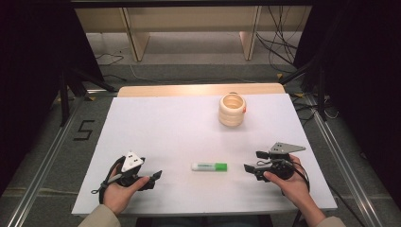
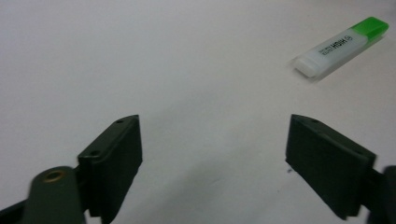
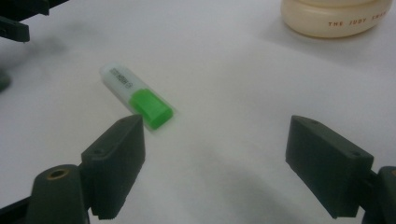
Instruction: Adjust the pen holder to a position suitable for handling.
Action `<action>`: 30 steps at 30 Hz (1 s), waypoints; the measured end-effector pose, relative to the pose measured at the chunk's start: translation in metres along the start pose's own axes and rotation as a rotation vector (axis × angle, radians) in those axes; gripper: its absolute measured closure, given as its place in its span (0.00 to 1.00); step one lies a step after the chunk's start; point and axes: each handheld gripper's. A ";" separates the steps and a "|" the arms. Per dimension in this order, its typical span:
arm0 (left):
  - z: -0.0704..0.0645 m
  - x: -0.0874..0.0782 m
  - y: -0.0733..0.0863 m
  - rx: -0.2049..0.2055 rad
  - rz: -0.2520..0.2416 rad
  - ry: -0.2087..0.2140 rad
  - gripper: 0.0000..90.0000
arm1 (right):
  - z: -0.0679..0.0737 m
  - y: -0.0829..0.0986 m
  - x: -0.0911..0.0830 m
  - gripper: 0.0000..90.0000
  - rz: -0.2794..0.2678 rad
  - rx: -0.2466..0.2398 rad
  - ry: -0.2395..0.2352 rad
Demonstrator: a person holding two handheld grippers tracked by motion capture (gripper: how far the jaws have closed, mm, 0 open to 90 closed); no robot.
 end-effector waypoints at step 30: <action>0.000 0.010 0.001 0.009 0.039 0.002 0.19 | -0.001 0.002 -0.001 0.23 0.013 0.002 0.012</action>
Point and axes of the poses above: each handheld gripper's, and its own axes: x roughly forward along the jaws, y roughly out of its underside, z roughly to its left, and after that the axes turned 11 degrees about -x, right-handed
